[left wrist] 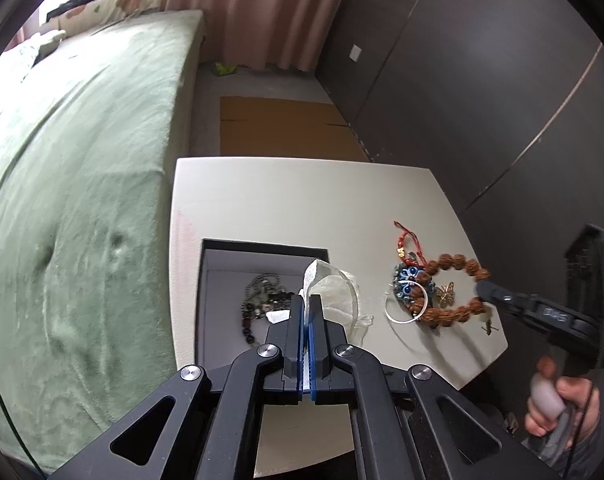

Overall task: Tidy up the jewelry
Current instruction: 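Lower the white cloth into the black box with the left tool while the right tool lifts the bracelet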

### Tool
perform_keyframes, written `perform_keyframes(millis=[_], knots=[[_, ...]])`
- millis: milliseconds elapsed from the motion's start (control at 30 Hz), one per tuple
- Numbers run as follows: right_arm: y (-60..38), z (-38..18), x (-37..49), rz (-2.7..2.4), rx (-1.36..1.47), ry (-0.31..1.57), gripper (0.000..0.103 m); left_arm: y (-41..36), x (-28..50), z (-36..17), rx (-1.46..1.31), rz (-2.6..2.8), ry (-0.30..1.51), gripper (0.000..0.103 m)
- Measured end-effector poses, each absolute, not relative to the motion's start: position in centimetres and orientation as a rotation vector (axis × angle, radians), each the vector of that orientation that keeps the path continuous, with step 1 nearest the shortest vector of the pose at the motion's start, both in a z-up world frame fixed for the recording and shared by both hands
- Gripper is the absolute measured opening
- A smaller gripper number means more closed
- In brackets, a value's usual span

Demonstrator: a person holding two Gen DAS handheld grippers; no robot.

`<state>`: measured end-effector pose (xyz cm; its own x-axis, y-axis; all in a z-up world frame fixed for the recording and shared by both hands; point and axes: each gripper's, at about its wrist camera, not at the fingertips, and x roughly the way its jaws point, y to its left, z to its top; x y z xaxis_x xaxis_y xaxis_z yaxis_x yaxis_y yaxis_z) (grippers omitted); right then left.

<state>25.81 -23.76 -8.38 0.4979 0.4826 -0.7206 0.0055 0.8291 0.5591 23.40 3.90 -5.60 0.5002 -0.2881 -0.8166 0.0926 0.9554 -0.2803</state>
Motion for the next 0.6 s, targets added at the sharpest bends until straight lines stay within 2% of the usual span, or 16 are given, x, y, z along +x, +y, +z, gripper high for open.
perform_keyframes(millis=[333,600], knots=[[-21.8,-2.4,24.7,0.429,0.513,0.922,0.019,6.0,23.2,-6.1,-0.281,-0.199,1.026,0.001],[-19.5,-0.5,24.2,0.465,0.457,0.905,0.019,4.8,24.1,-7.1,-0.318,-0.24,1.051,0.001]])
